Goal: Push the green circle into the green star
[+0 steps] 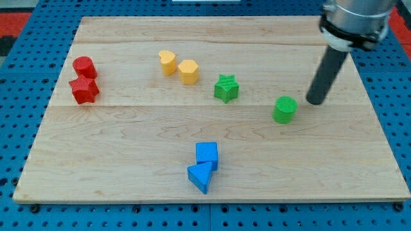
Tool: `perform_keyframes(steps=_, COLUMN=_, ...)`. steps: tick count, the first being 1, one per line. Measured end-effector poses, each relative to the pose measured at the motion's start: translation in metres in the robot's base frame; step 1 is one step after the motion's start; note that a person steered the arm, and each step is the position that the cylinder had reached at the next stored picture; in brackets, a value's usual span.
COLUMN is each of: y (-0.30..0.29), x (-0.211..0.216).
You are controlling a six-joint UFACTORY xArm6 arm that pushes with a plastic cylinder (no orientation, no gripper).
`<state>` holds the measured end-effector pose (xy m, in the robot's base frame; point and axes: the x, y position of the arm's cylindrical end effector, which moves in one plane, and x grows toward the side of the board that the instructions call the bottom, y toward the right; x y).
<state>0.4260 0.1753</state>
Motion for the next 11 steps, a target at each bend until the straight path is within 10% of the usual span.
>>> perform_keyframes(steps=4, y=0.018, x=0.054)
perform_keyframes(steps=7, y=-0.084, x=-0.083)
perform_keyframes(steps=11, y=-0.123, x=-0.026)
